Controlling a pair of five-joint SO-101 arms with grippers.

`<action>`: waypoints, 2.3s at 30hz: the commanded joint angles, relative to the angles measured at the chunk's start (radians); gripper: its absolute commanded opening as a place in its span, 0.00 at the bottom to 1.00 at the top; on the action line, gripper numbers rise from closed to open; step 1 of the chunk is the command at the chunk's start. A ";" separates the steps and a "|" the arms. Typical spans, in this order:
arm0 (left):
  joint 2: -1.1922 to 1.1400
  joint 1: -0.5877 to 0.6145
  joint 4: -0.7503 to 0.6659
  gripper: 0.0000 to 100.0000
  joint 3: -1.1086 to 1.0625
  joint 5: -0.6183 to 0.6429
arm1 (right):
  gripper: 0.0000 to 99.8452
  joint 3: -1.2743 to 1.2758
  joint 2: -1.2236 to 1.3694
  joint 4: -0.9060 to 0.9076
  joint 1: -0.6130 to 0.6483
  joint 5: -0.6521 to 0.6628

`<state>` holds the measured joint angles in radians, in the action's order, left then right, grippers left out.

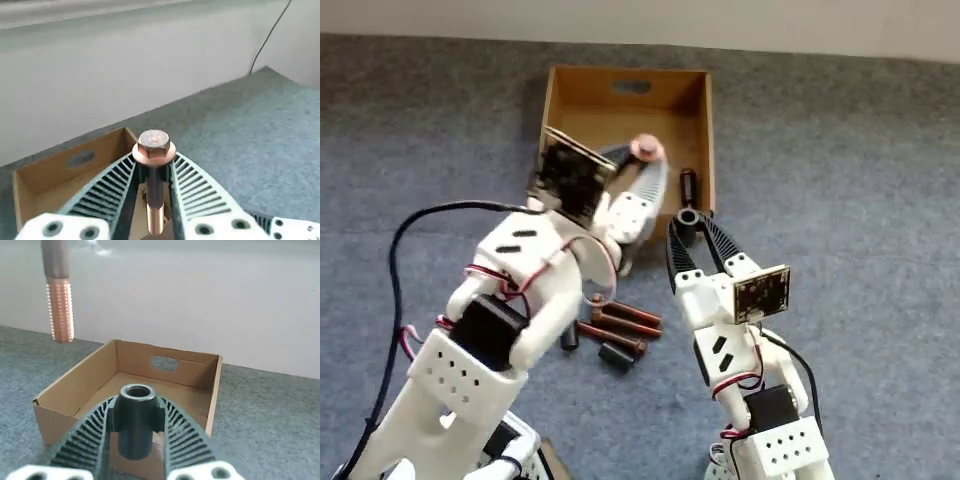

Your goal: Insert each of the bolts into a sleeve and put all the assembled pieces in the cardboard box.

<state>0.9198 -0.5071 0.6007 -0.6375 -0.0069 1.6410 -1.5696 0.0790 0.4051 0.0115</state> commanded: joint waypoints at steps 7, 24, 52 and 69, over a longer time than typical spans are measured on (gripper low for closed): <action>0.015 -0.038 -0.083 0.01 -0.041 0.032 | 0.01 -0.007 -0.016 -0.025 0.008 -0.009; 0.018 -0.061 -0.273 0.01 -0.166 0.164 | 0.01 -0.007 -0.010 -0.024 0.008 -0.009; 0.013 -0.070 -0.275 0.01 -0.185 0.166 | 0.01 0.004 -0.013 -0.024 0.008 -0.009; 0.013 -0.031 -0.324 0.01 -0.188 0.163 | 0.01 0.018 -0.016 -0.024 0.008 -0.009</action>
<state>0.9198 -0.5516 0.3061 -0.8309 0.1542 1.6625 -1.5727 0.0775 0.4051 0.0115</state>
